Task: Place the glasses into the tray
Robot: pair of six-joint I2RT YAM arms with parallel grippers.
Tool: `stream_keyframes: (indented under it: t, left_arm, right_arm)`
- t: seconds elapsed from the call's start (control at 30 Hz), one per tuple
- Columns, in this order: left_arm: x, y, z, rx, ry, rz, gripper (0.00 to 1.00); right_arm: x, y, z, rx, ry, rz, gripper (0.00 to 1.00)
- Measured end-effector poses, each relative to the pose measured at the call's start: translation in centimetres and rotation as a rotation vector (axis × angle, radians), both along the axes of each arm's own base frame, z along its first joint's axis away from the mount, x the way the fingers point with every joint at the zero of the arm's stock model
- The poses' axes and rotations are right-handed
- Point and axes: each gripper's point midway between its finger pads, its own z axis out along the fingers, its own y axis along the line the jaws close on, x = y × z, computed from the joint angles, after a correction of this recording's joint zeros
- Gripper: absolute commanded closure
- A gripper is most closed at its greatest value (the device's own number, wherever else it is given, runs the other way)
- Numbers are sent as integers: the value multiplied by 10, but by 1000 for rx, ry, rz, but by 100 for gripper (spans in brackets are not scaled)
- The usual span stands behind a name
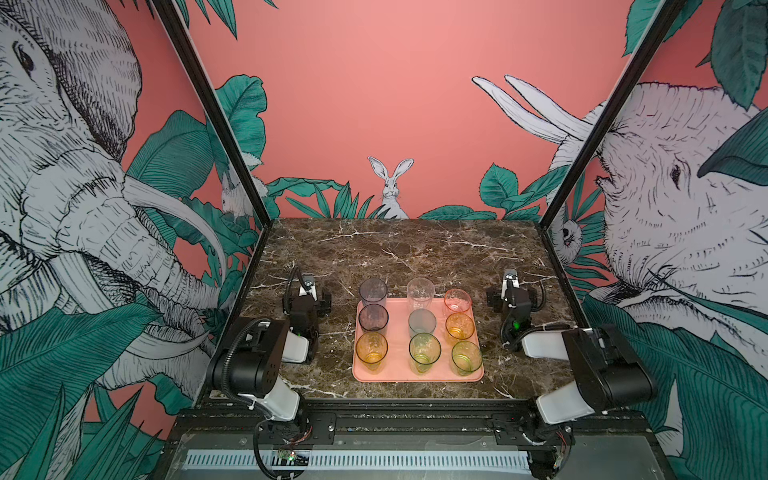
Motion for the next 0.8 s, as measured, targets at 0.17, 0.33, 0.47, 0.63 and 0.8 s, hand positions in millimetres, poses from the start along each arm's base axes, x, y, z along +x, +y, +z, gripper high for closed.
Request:
stream_keyframes:
  t: [0.17, 0.33, 0.47, 0.63, 0.8]
  left_arm:
    - [14, -2, 13, -3, -18, -1, 0]
    - [11, -2, 5, 1, 16, -1, 0]
    - [11, -1, 4, 2, 20, 1, 0]
    - [11, -1, 3, 2, 24, 0, 1]
    - [10, -1, 2, 3, 30, 0, 0]
  right_arm:
    - [-6, 0, -7, 26, -6, 37, 1]
    - [-4, -2, -15, 46, -7, 59, 1]
    - [-1, -1, -10, 56, -26, 63, 1]
    - [-1, -3, -8, 61, -34, 48, 1]
    - [-1, -4, -8, 64, -36, 40, 1]
